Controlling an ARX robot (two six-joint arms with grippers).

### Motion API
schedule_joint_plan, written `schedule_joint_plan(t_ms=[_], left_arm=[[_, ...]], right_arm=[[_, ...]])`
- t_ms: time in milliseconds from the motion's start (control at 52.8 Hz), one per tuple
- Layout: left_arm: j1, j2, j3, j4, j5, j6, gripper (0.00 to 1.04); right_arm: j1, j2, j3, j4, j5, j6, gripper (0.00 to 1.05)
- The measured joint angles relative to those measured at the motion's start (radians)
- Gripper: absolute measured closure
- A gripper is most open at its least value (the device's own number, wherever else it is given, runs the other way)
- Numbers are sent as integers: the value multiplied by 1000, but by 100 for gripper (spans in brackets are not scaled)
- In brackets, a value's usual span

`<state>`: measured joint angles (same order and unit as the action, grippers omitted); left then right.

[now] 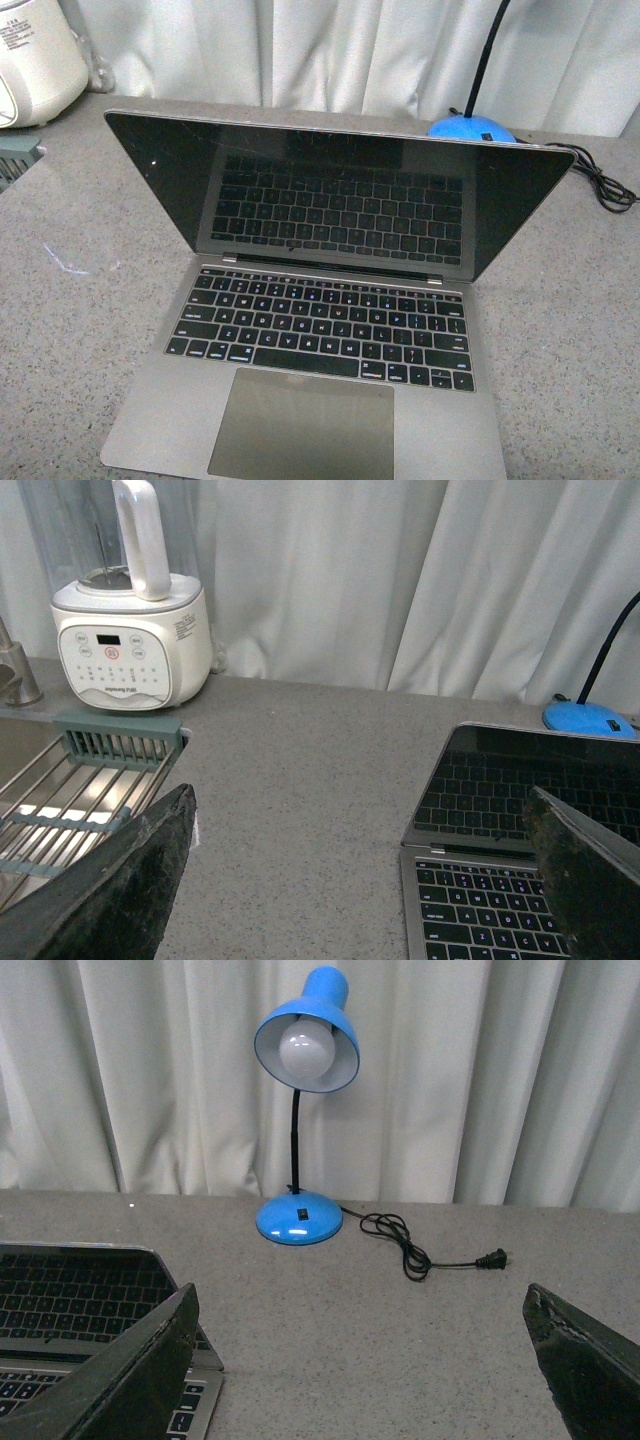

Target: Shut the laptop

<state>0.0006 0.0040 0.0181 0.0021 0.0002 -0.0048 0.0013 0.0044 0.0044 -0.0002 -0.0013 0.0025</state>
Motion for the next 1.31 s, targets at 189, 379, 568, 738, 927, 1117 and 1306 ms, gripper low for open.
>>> schedule_joint_plan(t_ms=[189,379,568,738,927,1117,1306], left_arm=[[-17,6,1,-13,-55,-18,6],[-43,186,24,75,-278,-104,6],[-122,674,220,328,-297,-133,7],[-213,1074,433,426,-238,-131,6],[-249,1293,618,370,-201,-87,6],[-261,1431,743,244,-132,-78,7],[-275,1516,842,186,-89,-46,7]], right_arm=[[6,3,0,-6,22,-2,9],[90,209,53,82,146,-15,9],[64,667,203,350,4,8,9],[31,1047,442,289,-135,55,9],[31,1242,657,193,-183,71,9],[53,1365,827,55,-223,83,9],[78,1479,949,-47,-326,141,9]])
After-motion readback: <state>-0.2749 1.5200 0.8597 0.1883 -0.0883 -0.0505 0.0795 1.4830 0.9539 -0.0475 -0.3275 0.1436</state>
